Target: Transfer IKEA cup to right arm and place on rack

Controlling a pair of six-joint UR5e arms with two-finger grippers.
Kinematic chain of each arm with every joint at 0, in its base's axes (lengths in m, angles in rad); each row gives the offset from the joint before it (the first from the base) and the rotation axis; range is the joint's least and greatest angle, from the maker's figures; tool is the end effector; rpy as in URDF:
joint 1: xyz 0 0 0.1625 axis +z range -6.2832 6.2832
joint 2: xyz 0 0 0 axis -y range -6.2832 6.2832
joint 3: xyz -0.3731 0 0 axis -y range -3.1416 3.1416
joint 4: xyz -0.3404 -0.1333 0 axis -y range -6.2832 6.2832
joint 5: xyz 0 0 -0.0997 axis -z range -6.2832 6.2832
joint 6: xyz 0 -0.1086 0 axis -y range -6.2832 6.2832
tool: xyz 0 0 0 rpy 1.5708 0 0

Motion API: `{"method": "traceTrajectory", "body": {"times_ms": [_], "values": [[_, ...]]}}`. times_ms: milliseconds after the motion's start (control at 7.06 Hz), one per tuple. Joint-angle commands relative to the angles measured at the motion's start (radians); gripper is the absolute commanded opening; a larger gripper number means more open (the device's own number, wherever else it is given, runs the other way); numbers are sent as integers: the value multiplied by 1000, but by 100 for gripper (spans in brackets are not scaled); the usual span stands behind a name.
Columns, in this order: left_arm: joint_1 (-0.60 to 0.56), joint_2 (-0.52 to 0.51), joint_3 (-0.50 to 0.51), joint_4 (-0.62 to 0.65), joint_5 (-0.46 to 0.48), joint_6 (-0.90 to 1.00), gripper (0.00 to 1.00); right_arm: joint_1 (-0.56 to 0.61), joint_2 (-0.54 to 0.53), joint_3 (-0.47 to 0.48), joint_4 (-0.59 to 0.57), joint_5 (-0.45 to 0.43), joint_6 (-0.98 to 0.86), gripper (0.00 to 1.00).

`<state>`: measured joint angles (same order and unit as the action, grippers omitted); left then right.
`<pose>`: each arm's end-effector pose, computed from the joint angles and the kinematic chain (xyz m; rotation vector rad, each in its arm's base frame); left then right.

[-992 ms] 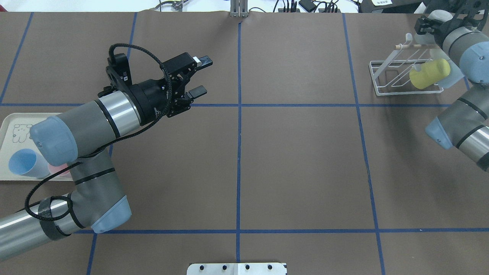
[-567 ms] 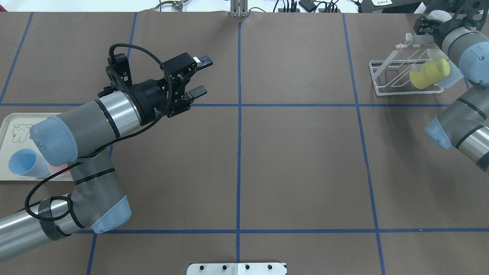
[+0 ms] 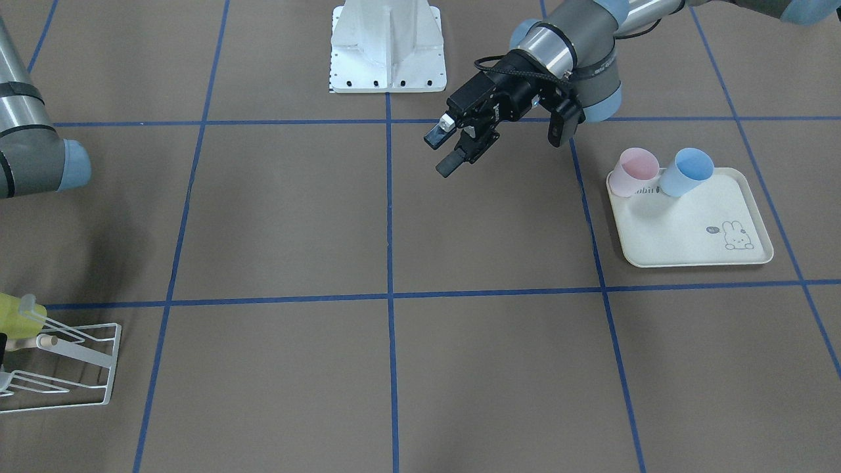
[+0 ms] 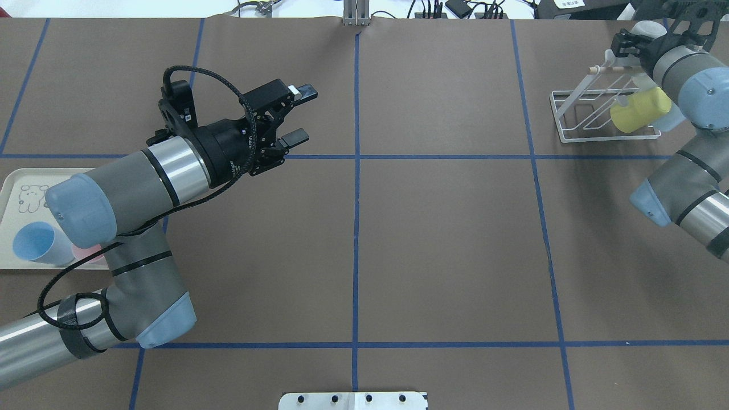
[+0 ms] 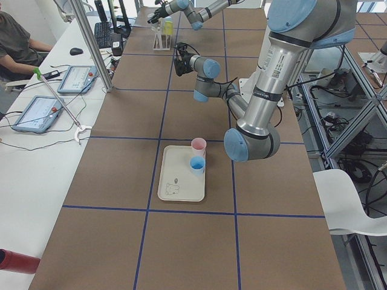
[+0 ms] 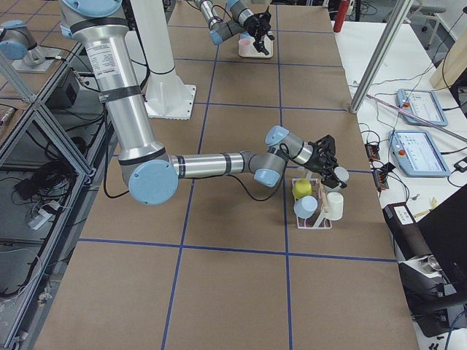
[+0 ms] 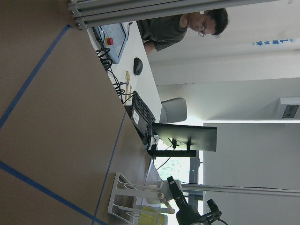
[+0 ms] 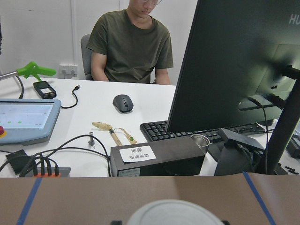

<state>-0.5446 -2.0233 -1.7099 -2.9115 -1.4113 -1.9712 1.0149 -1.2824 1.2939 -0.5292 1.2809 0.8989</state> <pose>0.3588 -0.3934 0.1770 0.2549 1.9923 -0.7734 -0.1698 -0.5847 0.4811 0.9640 -0.5036 0.4614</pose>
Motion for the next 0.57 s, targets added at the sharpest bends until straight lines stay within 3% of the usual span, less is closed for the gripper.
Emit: {"method": "traceTrajectory", "body": {"times_ms": [0, 425], "values": [[2, -2, -1, 0, 0, -3, 100, 1, -3, 1, 0, 0, 0, 0], [3, -2, -1, 0, 0, -3, 100, 7, -26, 1, 0, -8, -6, 0]]}}
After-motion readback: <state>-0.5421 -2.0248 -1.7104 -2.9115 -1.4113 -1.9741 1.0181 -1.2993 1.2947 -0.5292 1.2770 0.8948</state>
